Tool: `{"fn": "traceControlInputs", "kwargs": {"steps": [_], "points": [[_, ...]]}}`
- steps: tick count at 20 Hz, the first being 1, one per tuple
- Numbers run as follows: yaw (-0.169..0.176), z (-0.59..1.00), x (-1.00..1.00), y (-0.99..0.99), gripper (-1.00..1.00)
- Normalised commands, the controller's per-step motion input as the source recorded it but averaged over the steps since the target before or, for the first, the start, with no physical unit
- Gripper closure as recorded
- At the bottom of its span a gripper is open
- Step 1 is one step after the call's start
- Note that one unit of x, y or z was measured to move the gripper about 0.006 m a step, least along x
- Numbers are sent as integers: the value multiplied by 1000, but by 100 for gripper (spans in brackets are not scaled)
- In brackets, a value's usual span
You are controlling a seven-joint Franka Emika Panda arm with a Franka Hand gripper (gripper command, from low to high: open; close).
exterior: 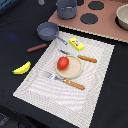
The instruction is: Interact with the objects in diverse but meaningful ways.
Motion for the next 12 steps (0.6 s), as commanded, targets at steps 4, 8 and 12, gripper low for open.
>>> {"fn": "traceControlInputs", "kwargs": {"steps": [4,8,12], "points": [[18,-265,41,-626,-100],[23,-397,0,-523,-100],[67,-464,-16,-390,-100]]}}
